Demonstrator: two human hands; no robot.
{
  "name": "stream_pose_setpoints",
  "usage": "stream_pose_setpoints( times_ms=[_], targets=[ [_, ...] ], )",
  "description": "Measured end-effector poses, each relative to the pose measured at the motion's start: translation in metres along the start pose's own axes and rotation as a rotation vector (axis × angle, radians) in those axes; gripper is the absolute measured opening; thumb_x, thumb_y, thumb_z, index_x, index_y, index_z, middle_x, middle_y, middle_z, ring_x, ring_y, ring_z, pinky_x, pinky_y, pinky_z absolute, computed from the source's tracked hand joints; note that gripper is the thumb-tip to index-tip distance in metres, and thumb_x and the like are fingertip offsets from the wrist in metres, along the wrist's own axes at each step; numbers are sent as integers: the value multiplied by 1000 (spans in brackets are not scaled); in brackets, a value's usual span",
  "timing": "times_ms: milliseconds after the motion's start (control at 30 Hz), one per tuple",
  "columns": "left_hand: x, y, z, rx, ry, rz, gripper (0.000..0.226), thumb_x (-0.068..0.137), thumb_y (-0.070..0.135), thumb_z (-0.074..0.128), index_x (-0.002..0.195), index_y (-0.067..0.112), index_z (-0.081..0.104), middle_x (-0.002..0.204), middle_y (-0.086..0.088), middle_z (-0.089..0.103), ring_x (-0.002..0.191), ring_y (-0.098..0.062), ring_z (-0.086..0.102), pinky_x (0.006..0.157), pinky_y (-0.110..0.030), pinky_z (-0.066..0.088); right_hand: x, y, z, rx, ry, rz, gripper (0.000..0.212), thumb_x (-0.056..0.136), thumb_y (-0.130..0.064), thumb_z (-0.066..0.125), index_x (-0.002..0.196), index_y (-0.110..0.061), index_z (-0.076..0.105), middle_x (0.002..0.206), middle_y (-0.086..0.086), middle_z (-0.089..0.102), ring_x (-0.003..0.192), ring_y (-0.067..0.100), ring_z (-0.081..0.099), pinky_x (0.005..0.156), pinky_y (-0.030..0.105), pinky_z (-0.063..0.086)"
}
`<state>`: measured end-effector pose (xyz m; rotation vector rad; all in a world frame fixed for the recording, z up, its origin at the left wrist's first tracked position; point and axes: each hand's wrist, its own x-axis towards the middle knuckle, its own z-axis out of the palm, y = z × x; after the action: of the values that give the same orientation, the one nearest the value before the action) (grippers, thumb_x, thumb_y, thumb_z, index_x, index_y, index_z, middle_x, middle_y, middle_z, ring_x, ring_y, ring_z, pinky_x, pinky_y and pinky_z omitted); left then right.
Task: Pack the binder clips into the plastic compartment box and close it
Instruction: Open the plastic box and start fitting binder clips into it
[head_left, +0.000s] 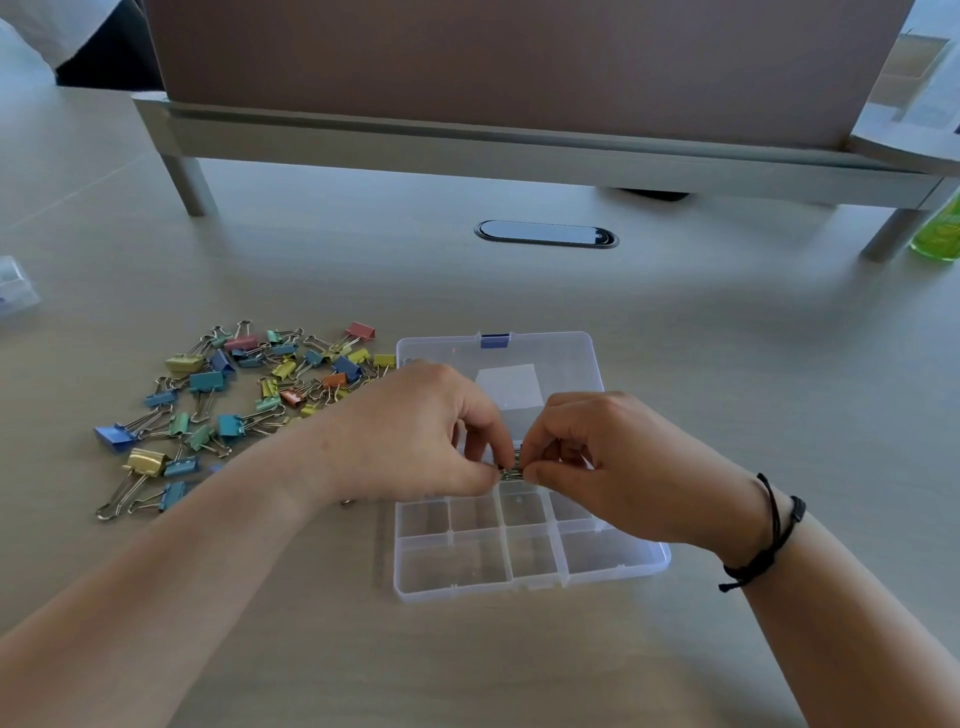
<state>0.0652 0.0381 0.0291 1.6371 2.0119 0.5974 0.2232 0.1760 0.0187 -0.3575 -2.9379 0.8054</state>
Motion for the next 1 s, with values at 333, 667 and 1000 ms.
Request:
stream_pose_setpoints(
  times_ms=[333, 667, 1000],
  targets=[
    [-2, -2, -2, 115, -20, 113, 11, 85, 35, 71, 91, 37, 80, 75, 24, 65, 77, 1, 61, 63, -10, 40, -2, 0, -2, -28, -9, -20, 5, 90, -25, 66, 91, -25, 71, 80, -14, 56, 77, 6, 54, 65, 14, 43],
    [-1, -2, -2, 187, -13, 198, 17, 88, 40, 67, 88, 30, 81, 68, 21, 59, 72, 0, 58, 60, -8, 35, -6, -6, 2, -188, 29, -122, 13, 95, -22, 55, 88, -22, 66, 88, -11, 55, 72, 12, 54, 66, 31, 49],
    [1, -5, 1, 172, 24, 222, 17, 84, 46, 66, 91, 38, 79, 74, 20, 66, 72, -6, 61, 63, -26, 49, -6, -3, -3, -112, -15, -102, 14, 97, -21, 57, 98, -23, 71, 91, -13, 56, 76, 7, 52, 66, 18, 43]
  ],
)
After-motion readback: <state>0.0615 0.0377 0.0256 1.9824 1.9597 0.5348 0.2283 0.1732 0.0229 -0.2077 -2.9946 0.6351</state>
